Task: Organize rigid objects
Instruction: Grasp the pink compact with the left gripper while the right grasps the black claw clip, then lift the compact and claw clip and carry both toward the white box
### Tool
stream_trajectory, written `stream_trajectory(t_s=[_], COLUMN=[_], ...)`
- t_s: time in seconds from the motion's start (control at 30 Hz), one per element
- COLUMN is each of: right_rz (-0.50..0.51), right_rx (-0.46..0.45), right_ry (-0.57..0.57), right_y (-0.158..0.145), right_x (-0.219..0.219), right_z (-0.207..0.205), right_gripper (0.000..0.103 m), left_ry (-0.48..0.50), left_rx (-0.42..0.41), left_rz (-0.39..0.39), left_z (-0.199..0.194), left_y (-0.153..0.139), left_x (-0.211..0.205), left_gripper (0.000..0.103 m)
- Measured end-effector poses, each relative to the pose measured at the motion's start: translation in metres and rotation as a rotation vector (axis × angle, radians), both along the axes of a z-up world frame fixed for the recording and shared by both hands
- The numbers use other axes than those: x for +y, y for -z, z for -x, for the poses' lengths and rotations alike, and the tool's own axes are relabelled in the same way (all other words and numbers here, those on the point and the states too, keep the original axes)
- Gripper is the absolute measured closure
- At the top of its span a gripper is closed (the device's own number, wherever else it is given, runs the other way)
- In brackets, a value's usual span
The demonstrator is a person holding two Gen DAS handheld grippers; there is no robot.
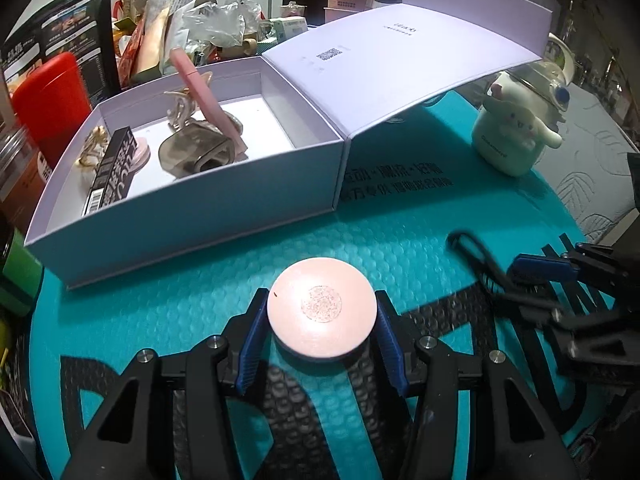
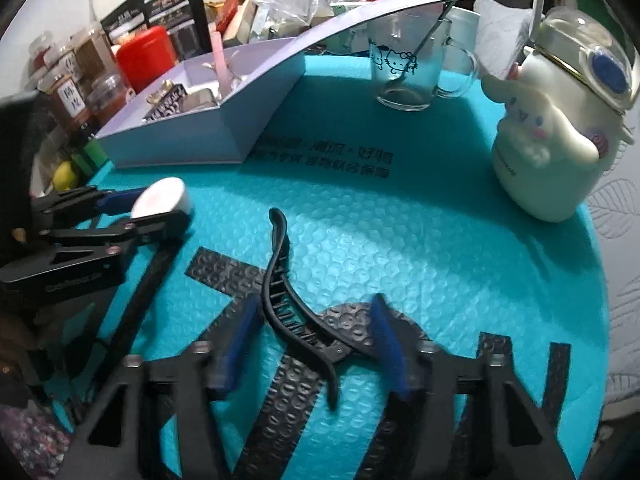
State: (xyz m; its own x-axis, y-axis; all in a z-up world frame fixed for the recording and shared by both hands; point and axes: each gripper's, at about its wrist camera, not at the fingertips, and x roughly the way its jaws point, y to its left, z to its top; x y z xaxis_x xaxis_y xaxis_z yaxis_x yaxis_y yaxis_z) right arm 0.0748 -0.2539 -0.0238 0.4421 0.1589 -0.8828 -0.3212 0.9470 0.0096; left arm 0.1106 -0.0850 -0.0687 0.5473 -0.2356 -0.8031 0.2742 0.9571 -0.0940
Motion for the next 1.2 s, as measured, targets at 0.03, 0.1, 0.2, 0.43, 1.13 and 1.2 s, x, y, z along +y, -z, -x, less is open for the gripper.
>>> stream_trajectory(t_s=[0.03, 0.1, 0.2, 0.43, 1.13, 1.2], right_rz=[0.005, 0.002, -0.008, -0.052, 0.058, 0.054], right_rx=[0.002, 0.007, 0.0, 0.009, -0.046, -0.059], right_ry=[-0.004, -0.006, 0.034, 0.038, 0.098, 0.09], right_y=[0.0, 0.0, 0.0, -0.001, -0.007, -0.011], right_x=[0.002, 0.004, 0.003, 0.002, 0.002, 0.004], right_z=[0.001, 0.002, 0.002, 0.012, 0.033, 0.035], right_gripper=[0.075, 0.083, 0.083, 0.083, 0.083, 0.083], left_ry=[-0.001, -0.002, 0.0, 0.007, 0.0, -0.007], left_rx=[0.001, 0.001, 0.003, 0.008, 0.011, 0.004], left_rz=[0.002, 0.001, 0.002, -0.016, 0.043, 0.035], left_z=[0.003, 0.007, 0.012, 0.026, 0.035, 0.037], left_y=[0.0, 0.0, 0.0, 0.001, 0.001, 0.0], left_x=[0.001, 0.003, 0.006, 0.014, 0.026, 0.028], left_gripper=[0.053, 0.053, 0.053, 0.053, 0.053, 0.053])
